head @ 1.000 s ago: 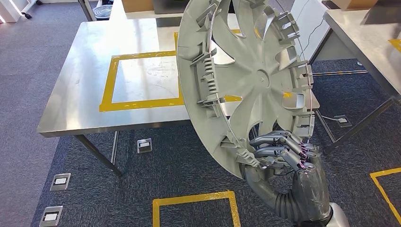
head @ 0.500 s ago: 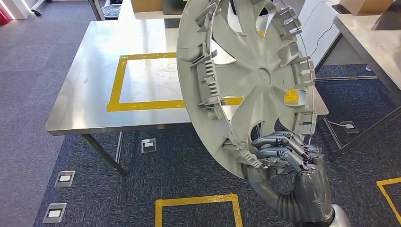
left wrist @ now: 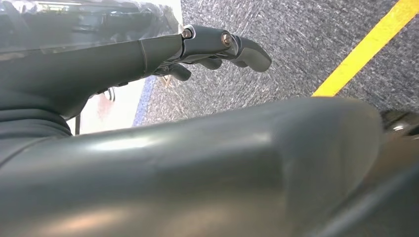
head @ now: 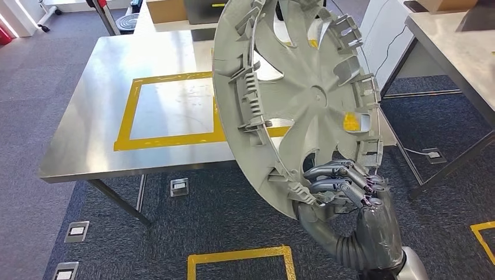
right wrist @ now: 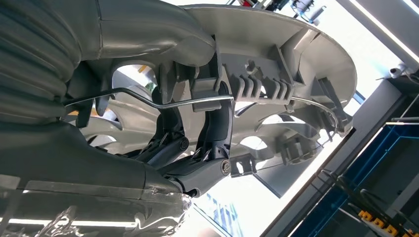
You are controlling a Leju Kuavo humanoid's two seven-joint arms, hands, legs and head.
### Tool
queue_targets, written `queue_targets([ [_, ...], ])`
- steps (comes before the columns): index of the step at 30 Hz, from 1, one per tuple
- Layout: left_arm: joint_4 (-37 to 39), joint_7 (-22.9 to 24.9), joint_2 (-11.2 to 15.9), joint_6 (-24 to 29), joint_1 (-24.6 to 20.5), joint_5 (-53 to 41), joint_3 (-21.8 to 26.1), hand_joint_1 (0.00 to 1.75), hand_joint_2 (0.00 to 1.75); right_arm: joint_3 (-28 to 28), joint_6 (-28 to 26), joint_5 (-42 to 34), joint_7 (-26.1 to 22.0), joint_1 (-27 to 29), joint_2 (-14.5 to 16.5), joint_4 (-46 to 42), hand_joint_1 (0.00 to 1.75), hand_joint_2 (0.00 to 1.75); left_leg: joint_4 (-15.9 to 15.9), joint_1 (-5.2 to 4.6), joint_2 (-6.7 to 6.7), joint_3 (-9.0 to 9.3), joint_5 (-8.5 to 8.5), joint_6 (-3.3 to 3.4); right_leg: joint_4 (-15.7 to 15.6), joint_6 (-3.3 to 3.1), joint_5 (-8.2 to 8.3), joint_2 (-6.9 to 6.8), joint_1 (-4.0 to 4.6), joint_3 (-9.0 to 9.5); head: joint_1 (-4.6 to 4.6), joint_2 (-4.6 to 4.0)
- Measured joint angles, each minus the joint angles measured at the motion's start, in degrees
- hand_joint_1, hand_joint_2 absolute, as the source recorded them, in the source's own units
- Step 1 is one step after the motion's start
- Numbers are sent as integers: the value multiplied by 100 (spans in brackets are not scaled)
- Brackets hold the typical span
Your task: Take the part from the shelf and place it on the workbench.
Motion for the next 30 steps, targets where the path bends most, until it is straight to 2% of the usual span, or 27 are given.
queue_targets([
  [2, 0, 1, 7, 1, 6, 0, -1, 0, 175, -1, -1, 0, 0, 0, 0, 1, 175, 175, -648, -14, 6, 199, 530, 65, -3, 28, -112, 0, 10, 150, -22, 1],
  [3, 0, -2, 12, 1, 6, 0, -1, 0, 175, -2, -1, 0, 0, -6, 0, 2, 175, 175, -940, -33, 12, 323, 696, 105, -5, 54, -161, -2, 17, 210, -20, 0],
  [4, 0, -3, 16, 1, 3, 0, -1, 0, 175, -3, -2, 0, 0, -11, 0, 2, 175, 175, -1143, -53, 20, 418, 745, 145, -7, 85, -193, -5, 18, 238, -20, 0],
  [6, 0, -5, 19, 0, -1, 1, -2, 0, 175, -4, -4, 1, 0, -22, 0, 1, 175, 175, -1280, -85, 29, 495, 640, 209, -13, 149, -216, -14, 22, 223, -21, -1],
  [8, -1, -2, 20, 2, 2, 1, -3, 0, 175, -9, -5, 3, 0, -30, 0, -4, 175, 175, -1387, -50, 27, 547, 557, 262, 21, 209, -269, -23, 26, 190, -20, -1],
  [9, -1, -1, 21, 4, 3, 0, -3, 0, 175, -11, -5, 3, 0, -39, 0, -6, 175, 175, -1428, -27, 24, 580, 533, 288, 150, 238, -327, -19, 27, 122, 3, -1],
  [10, -1, 0, 21, 5, 0, -1, -3, 0, 175, -12, -5, 3, 0, -44, 0, -5, 175, 175, -1456, -7, 19, 613, 514, 309, 394, 266, -420, -13, 22, -17, 31, -1],
  [12, 0, -1, 19, 3, -2, -1, -3, 0, 175, -5, -4, 2, 0, -45, 0, 1, 175, 175, -1462, -9, 9, 660, 461, 340, 1146, 306, -636, -6, 5, -502, 86, -1],
  [13, 0, 0, 16, 1, 5, -2, -4, 0, 175, -4, -3, 2, 0, -41, 0, 6, 175, 175, -1462, -13, 3, 693, 427, 343, 1466, 318, -676, -6, 0, -745, 99, -1],
  [14, 0, 3, 15, 0, 19, -3, -7, 0, 175, -3, -1, 2, 0, -40, 0, 11, 175, 175, -1461, -17, -3, 742, 386, 341, 1617, 319, -603, -6, -1, -911, 107, -1],
  [15, 0, 7, 14, 0, 31, -4, -9, 0, 175, -3, 2, 2, 0, -41, 0, 17, 175, 175, -1461, -22, -11, 802, 342, 336, 1553, 307, -405, -5, 1, -972, 114, -1],
  [17, 0, 14, 10, 0, 39, -8, -17, 0, 175, -4, 7, 2, 0, -43, -1, 26, 175, 175, -1466, -26, -25, 934, 241, 316, 934, 239, 168, -1, 21, -829, 131, -1],
  [18, 0, 15, 5, 1, 33, -8, -21, 0, 175, -3, 9, 2, 0, -43, -1, 29, 175, 175, -1468, -35, -31, 983, 196, 294, 626, 199, 362, 2, 42, -722, 135, -1],
  [19, -1, 17, 0, 1, 26, -9, -24, 0, 175, -2, 12, 2, 0, -50, 0, 31, 175, 175, -1473, -37, -33, 1016, 162, 267, 395, 161, 440, 3, 62, -628, 145, -1],
  [21, -2, 19, -14, 0, 14, -15, -28, 0, 175, -3, 17, 1, 0, -65, 1, 34, 175, 175, -1490, -41, -27, 1037, 123, 202, 224, 105, 352, 0, 96, -538, 149, 0],
  [23, -2, 22, -20, 0, 4, -21, -32, 0, 175, -5, 19, 1, 0, -71, 0, 33, 175, 175, -1508, -41, -13, 1056, 84, 138, 105, 68, 276, -1, 76, -466, 148, 0],
  [25, -1, 22, -16, 3, -12, -22, -36, 0, 175, -4, 18, 1, 0, -77, 1, 34, 175, 175, -1257, -38, -2, 953, -59, 83, 0, 35, 249, -8, 29, -348, 111, -1],
  [27, 0, 21, -14, 4, -16, -22, -43, 0, 175, -3, 17, 1, 0, -83, 2, 46, 175, 175, -572, -18, 1, 582, -296, 43, -40, 11, 197, -18, 9, -239, 57, -1],
  [28, 0, 22, -13, 3, -8, -21, -51, 0, 175, -2, 17, 1, 1, -81, 2, 54, 175, 175, -235, -8, 2, 370, -357, 24, -41, 9, 160, -16, 7, -193, 40, 0],
  [29, 0, 23, -12, 3, 7, -21, -63, 0, 175, -1, 17, 2, 1, -78, 2, 63, 175, 175, -33, 1, 2, 210, -316, 4, -38, 15, 116, -10, 5, -138, 30, 0],
  [30, 0, 24, -9, 2, 21, -20, -76, 0, 175, -1, 16, 2, 2, -76, 2, 72, 175, 175, -20, 11, 2, 133, -164, -12, -32, 23, 67, -2, 2, -76, 22, 0],
])
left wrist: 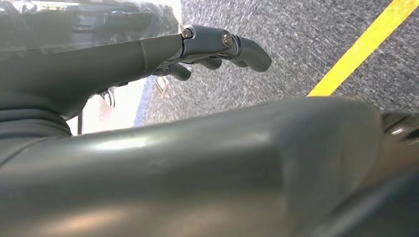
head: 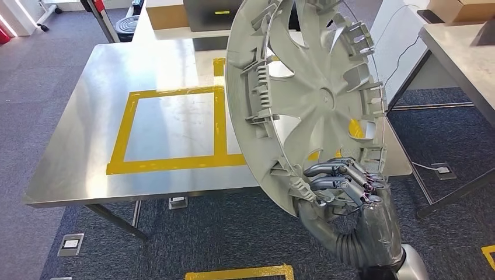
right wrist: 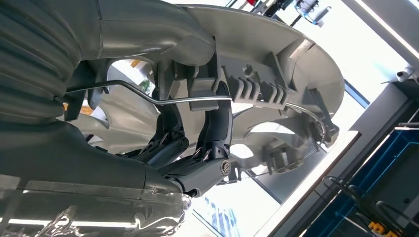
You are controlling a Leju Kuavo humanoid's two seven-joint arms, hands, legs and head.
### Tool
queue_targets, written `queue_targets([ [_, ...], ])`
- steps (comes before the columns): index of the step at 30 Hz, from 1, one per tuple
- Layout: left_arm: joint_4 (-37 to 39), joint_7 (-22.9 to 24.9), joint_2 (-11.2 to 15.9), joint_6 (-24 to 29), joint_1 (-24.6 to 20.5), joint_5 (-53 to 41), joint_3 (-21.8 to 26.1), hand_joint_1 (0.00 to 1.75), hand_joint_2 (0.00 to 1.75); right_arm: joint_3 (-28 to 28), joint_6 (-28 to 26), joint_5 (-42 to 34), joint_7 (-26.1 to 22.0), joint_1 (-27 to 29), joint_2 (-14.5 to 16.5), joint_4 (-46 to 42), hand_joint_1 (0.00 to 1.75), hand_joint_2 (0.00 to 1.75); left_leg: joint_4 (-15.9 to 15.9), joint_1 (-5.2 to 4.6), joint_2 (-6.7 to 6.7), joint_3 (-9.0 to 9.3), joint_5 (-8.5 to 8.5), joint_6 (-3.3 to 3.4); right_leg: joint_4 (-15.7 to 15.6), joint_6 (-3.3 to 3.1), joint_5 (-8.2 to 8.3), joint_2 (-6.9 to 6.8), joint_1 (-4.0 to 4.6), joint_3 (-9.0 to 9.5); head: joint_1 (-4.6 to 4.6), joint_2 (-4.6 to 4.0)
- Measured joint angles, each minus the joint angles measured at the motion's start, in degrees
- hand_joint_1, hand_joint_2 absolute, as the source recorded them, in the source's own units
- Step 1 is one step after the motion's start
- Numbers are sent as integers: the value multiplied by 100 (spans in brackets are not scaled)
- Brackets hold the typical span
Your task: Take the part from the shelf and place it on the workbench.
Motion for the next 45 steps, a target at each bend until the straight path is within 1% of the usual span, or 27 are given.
queue_targets([
  [2, 0, 1, 7, 0, 9, 1, -20, 0, 175, 1, -1, -1, 1, 2, 0, 9, 175, 175, -501, 18, 2, 91, 537, -15, 24, 33, -112, 16, -13, 142, -17, 0],
  [4, -1, -2, 10, 0, -1, 1, -26, 0, 175, 3, -2, -1, 0, -2, 2, 13, 175, 175, -969, 3, 2, 278, 842, 0, 28, 91, -210, 20, -24, 257, -30, 0],
  [5, -1, -4, 11, 1, -7, 2, -28, 0, 175, 3, -2, -1, 0, -5, 3, 14, 175, 175, -1088, -11, 1, 350, 833, 27, 29, 121, -237, 19, -23, 279, -34, 0],
  [7, -1, -6, 15, 2, -10, 7, -30, 0, 175, 2, -4, -1, 1, -8, 4, 14, 175, 175, -1222, -35, -4, 431, 692, 110, 36, 181, -254, 10, -9, 248, -39, 0],
  [10, 0, 0, 28, 3, 5, 15, -30, 0, 175, -6, -7, 1, 1, -9, 1, 9, 175, 175, -1352, -4, -14, 495, 574, 234, 167, 258, -337, -3, -5, 163, -13, 0],
  [11, 0, 0, 27, 4, 6, 15, -30, 0, 175, -7, -8, 1, 1, -10, 1, 8, 175, 175, -1376, 8, -16, 534, 558, 266, 393, 282, -435, -2, -7, 49, 10, 0],
  [13, 0, -1, 24, 3, 4, 15, -30, 0, 175, -3, -8, 1, 1, -4, 0, 11, 175, 175, -1393, 7, -17, 591, 516, 314, 1136, 309, -680, 0, -12, -398, 59, -1],
  [14, 0, -1, 23, 3, 8, 16, -30, 0, 175, -1, -8, 1, 1, 1, -1, 14, 175, 175, -1392, -1, -18, 617, 489, 325, 1501, 311, -752, 0, -13, -658, 77, -1],
  [15, 0, 0, 23, 2, 17, 17, -30, 0, 175, 0, -8, 1, 1, 5, -2, 18, 175, 175, -1392, -10, -21, 653, 456, 329, 1710, 301, -717, 0, -11, -849, 89, 0],
  [16, 0, 1, 25, 2, 26, 18, -30, 0, 175, -2, -8, 1, 1, 5, -2, 20, 175, 175, -1392, -21, -27, 703, 417, 331, 1705, 277, -555, 1, -5, -940, 97, 0],
  [17, 0, 2, 25, 2, 32, 19, -30, 0, 175, -2, -8, 1, 1, 5, -2, 21, 175, 175, -1393, -33, -34, 768, 373, 330, 1494, 240, -285, 2, 6, -932, 104, 0],
  [18, 0, 2, 22, 3, 33, 20, -30, 0, 175, -3, -8, 1, 1, 4, -2, 22, 175, 175, -1394, -42, -42, 838, 324, 325, 1132, 191, 21, 6, 25, -848, 112, 0],
  [19, 0, 1, 15, 3, 29, 21, -30, 0, 175, -3, -8, 1, 1, 5, -2, 23, 175, 175, -1406, -48, -47, 894, 282, 315, 812, 136, 238, 12, 51, -742, 112, -1],
  [20, 0, 1, 11, 5, 23, 21, -30, 0, 175, -3, -9, 1, 1, 5, -2, 20, 175, 175, -1414, -48, -51, 933, 248, 295, 555, 92, 371, 19, 78, -651, 108, -1],
  [21, 0, -1, 5, 6, 18, 22, -30, 0, 175, -3, -9, 0, 1, 5, -2, 18, 175, 175, -1427, -43, -50, 951, 225, 264, 408, 56, 391, 23, 105, -586, 113, -2],
  [23, 0, 0, -7, 5, 12, 25, -30, 0, 175, -5, -11, 0, 1, 5, -7, 13, 175, 175, -1456, -34, -41, 957, 201, 196, 297, 10, 303, 26, 135, -522, 123, -1],
  [26, 0, 0, -8, 11, -9, 27, -31, 0, 175, -5, -13, 0, 1, 4, -5, 9, 175, 175, -1382, -47, -18, 949, 77, 109, 90, -28, 198, 10, 80, -360, 109, -1],
  [27, 0, -2, -4, 14, -18, 27, -31, 0, 175, -4, -14, -1, 1, 3, -3, 10, 175, 175, -1188, -48, -14, 870, -32, 90, 33, -35, 183, 1, 57, -291, 87, -1],
  [29, 0, -3, -2, 15, -13, 27, -31, 0, 175, -2, -15, -2, 1, 3, -3, 20, 175, 175, -434, -38, -9, 493, -327, 60, -11, -51, 134, -8, 47, -178, 35, 0],
  [30, 0, -2, -1, 14, -2, 27, -32, 0, 175, -1, -15, -2, 1, 7, -4, 24, 175, 175, -101, -35, -9, 297, -399, 43, -11, -49, 104, -5, 47, -135, 22, -1],
  [31, 0, -3, 1, 13, 11, 27, -32, 0, 175, -1, -15, -2, 1, 10, -4, 26, 175, 175, 93, -34, -8, 143, -348, 27, -5, -43, 64, 1, 48, -80, 13, -1],
  [32, 0, -10, 3, 13, 18, 27, -33, 0, 175, 0, -15, -4, 1, 12, -4, 26, 175, 175, 68, -33, -8, 82, -171, 17, 3, -36, 24, 7, 48, -26, 5, -1],
  [34, 0, -55, 9, 8, 20, 27, -34, 0, 175, -1, -16, -15, 6, 14, -2, 26, 175, 175, -524, -32, -6, 201, 434, 27, 27, -6, -78, 14, 44, 104, -13, 0],
  [36, 0, -100, 13, -6, 14, 27, -34, 0, 175, -2, -16, -40, 26, 13, -2, 29, 175, 175, -1039, -50, -3, 379, 754, 75, 41, 41, -148, 19, 51, 180, -20, 0],
  [39, -1, -107, 2, -23, 8, 27, -35, 0, 175, -8, 3, -129, 74, -10, -2, 39, 175, 175, -1287, -53, -16, 478, 674, 121, 96, 78, -173, 36, 71, 110, -10, -1],
  [41, 0, -102, -4, -33, 6, 23, -36, 0, 175, -11, 49, -220, 118, -44, -2, 66, 175, 175, -1330, -47, -35, 471, 622, 116, 106, 70, -166, 38, 76, 72, 13, -1],
  [45, 0, -92, -22, -55, -40, -13, -44, 0, 175, -16, 214, -484, 273, -201, -2, 168, 175, 175, -1330, -59, -41, 463, 609, 158, 73, 80, -155, 37, 68, 84, 40, -1],
])
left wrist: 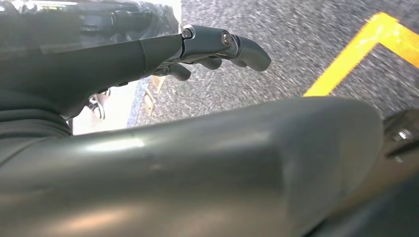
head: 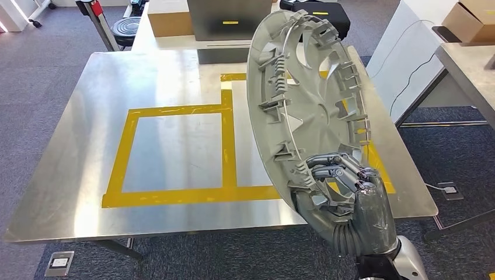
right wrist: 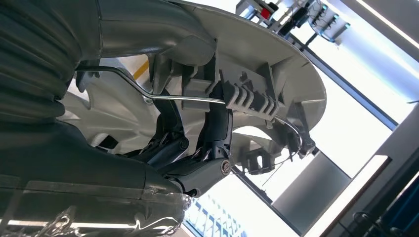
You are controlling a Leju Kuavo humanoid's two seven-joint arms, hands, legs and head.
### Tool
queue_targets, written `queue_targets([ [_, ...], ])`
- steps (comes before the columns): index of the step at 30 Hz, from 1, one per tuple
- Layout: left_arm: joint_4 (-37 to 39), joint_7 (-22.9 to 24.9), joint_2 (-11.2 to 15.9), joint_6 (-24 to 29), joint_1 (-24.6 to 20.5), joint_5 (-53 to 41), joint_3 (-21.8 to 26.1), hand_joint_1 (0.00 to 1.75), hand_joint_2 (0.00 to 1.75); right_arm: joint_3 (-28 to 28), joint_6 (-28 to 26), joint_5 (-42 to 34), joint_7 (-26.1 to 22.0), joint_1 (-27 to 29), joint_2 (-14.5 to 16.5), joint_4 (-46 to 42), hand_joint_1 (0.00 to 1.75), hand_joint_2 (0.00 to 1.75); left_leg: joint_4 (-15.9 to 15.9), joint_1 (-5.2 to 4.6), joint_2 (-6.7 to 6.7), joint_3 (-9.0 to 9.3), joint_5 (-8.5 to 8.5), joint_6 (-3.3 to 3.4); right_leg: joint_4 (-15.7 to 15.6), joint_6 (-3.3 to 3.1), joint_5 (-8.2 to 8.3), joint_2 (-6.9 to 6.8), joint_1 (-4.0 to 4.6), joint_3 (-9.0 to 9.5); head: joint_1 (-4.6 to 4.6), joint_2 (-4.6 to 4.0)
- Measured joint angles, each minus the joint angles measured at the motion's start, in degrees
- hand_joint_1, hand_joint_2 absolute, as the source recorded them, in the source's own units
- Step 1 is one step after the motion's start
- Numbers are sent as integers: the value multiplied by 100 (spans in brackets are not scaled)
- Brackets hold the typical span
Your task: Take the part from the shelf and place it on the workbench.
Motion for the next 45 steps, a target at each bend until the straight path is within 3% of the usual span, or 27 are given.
queue_targets([
  [7, 0, 223, -20, -86, -116, -231, -37, 0, 175, -40, 462, -643, 246, -604, 7, 539, 175, 175, 0, -17, 3, -5, 19, 63, -27, 68, 36, -2, -12, -1, 14, 0],
  [13, -2, 277, -67, -187, -262, -418, -139, 0, 175, -5, 842, -1061, 483, -1374, 125, 1381, 175, 175, -5, -15, 4, -4, 49, 70, -22, 98, 55, -4, -10, -7, 16, 0],
  [29, -2, 576, -349, -243, -452, -795, -330, 0, 175, 576, 1739, -1015, 1140, -3221, 883, 4542, 175, 175, -31, -15, -2, -11, 76, 57, -17, 83, 68, -23, -8, -24, 16, 0],
  [35, -2, 618, -398, -253, -466, -853, -378, 0, 175, 856, 2055, -779, 1277, -3575, 1210, 5483, 175, 175, -32, -15, -1, -15, 76, 57, -17, 82, 68, -20, -8, -31, 16, 1],
  [45, -2, 654, -437, -257, -484, -931, -405, 0, 175, 1435, 2739, -560, 1226, -3657, 1709, 6865, 175, 175, -33, -14, -2, -15, 76, 56, -17, 82, 68, -21, -8, -35, 16, 0],
])
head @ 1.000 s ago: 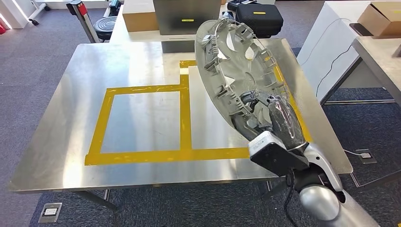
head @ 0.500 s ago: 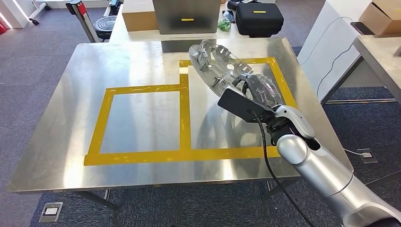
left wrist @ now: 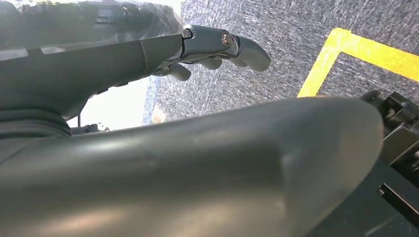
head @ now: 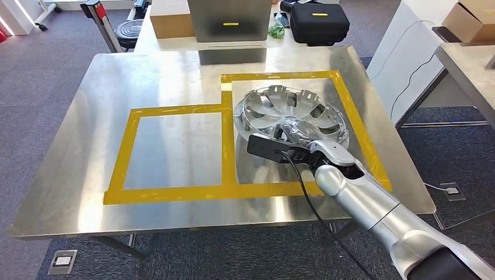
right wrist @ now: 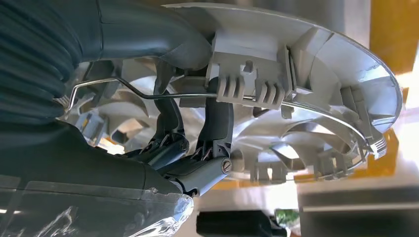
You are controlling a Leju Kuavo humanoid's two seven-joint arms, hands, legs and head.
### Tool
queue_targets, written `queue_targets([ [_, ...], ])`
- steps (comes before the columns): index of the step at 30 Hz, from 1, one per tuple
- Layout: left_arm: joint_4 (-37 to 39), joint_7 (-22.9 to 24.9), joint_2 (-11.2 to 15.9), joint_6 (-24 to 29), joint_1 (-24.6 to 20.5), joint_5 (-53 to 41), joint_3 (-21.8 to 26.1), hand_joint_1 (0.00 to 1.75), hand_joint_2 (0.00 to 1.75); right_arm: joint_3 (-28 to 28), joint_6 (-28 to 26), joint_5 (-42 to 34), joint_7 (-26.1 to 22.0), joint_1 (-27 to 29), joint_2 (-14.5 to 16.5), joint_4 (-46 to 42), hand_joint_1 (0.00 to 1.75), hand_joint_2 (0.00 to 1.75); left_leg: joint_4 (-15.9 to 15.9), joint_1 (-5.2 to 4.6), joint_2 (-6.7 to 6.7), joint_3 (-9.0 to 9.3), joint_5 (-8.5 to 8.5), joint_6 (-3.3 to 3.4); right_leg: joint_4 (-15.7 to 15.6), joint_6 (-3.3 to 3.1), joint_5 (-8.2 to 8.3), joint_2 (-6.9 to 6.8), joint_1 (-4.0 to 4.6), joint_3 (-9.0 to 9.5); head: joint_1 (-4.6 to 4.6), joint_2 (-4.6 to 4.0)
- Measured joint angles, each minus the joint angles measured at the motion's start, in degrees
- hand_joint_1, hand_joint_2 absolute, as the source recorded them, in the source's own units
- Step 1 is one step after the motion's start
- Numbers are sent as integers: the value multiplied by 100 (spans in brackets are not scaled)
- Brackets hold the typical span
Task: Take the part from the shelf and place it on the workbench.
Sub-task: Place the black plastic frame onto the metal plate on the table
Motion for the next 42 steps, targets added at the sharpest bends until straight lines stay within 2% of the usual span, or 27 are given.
queue_targets([
  [4, 1, 13, -1, 2, 0, -13, 1, 0, 175, 143, 24, 9, -27, -2, 102, 343, 175, 175, 0, 0, 0, 0, 0, 0, 0, 0, 0, 0, 0, 0, 1, 0],
  [8, 2, 20, 0, 4, -1, -49, 1, 0, 175, 252, -4, 10, -61, -18, 160, 560, 0, 0, 0, 0, 1, 1, 2, -2, 0, -1, 1, 3, -1, 0, 1, 0],
  [11, 1, -23, -1, 16, -4, -69, 1, 0, 175, 316, -46, 10, -72, -58, 183, 672, 0, 0, 0, 0, 2, 4, 2, -3, -1, -1, 2, 4, -1, 0, 0, 0],
  [15, 0, -142, 0, 6, -16, -43, 1, 0, 0, 356, -123, 4, -89, -78, 188, 759, 0, 0, 0, 0, 2, 5, 3, -4, 0, -3, 3, 6, 0, 0, 0, 0],
  [23, 2, -185, 1, 17, 0, -10, 3, 0, 0, 326, -490, -223, -277, -153, 182, 697, 0, 0, 0, 0, 4, 7, 6, -7, 1, -6, 5, 9, 0, 1, 0, 0],
  [29, 2, -263, 22, 124, 95, 93, 34, 0, 0, -82, -1535, -1358, -760, -147, -2, -302, 0, 0, 1, 0, 6, 11, 7, -8, 0, -6, 5, 13, 0, 0, 1, 0],
  [34, 7, -406, 64, 170, 224, 216, 129, 0, 0, -658, -2358, -1947, -1237, -71, -398, -1774, 0, 0, 1, 0, 6, 14, 6, -8, -2, -6, 5, 14, -1, 0, 1, 0],
  [42, 24, -661, 175, 115, 400, 371, 279, 0, 0, -1509, -2700, -2091, -1421, 473, -1258, -4082, 0, 0, 1, 0, 7, 18, 5, -9, -6, -5, 5, 18, -1, 3, 2, 0],
])
